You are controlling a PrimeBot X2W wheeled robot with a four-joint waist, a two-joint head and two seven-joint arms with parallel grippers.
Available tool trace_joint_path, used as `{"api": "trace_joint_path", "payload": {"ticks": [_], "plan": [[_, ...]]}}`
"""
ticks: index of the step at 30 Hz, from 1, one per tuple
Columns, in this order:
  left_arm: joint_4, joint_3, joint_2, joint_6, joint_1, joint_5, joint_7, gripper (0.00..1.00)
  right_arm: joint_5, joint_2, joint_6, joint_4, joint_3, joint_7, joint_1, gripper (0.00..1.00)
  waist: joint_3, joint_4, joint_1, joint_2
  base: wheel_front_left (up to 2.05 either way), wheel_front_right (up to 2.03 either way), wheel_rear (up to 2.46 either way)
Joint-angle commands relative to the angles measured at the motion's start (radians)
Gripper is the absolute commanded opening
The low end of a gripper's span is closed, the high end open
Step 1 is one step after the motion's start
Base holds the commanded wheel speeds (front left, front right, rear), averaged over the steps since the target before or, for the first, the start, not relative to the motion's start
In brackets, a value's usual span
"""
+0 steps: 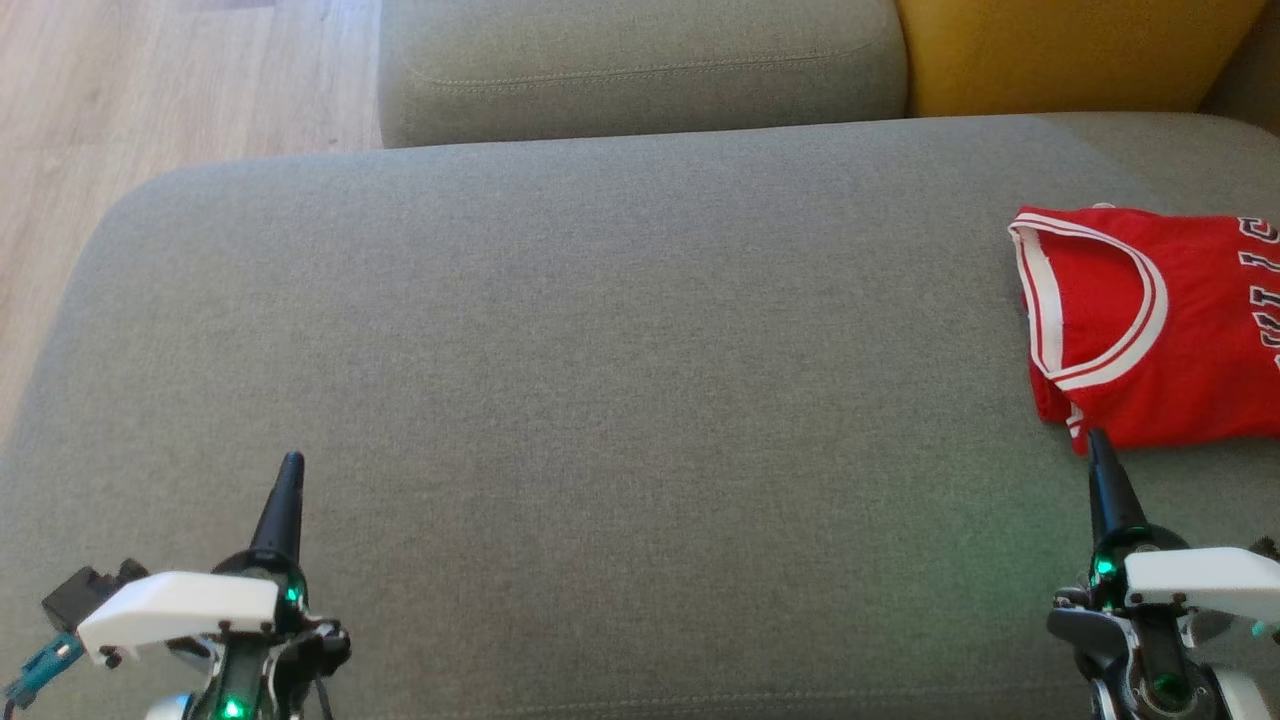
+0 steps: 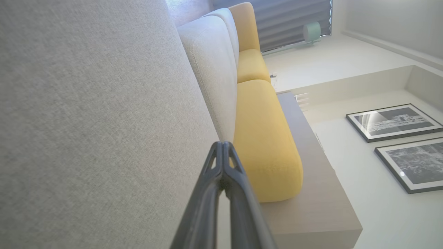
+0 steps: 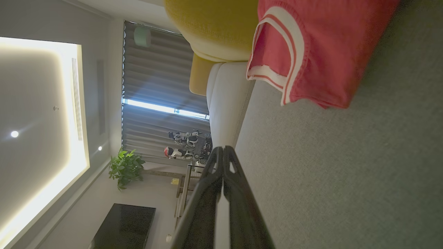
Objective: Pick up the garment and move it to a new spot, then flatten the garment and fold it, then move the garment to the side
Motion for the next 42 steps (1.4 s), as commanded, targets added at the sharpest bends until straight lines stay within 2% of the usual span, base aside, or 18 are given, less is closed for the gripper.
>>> {"api": "trace_joint_path", "payload": {"ticks": [1,21,42], "plan": [[-0.029,0.048,0.004,-0.012,-0.060,-0.032,0.012,0.00,0.038,-0.021,-0.001,-0.025,0.010,-0.008,-0.062,0.00,0.000,0.000,0.0000,0.0000,0.00,0.00,0.00],[-0.015,0.112,-0.021,-0.051,-0.084,-0.240,0.067,0.00,0.267,-0.020,-0.001,0.021,-0.009,-0.005,-0.091,0.00,0.001,-0.002,0.0000,0.0000,0.00,0.00,0.00],[-0.015,0.115,-0.024,-0.051,-0.084,-0.237,0.070,0.00,0.262,-0.016,-0.001,0.021,-0.015,0.000,-0.092,0.00,0.001,-0.002,0.0000,0.0000,0.00,0.00,0.00]]}}
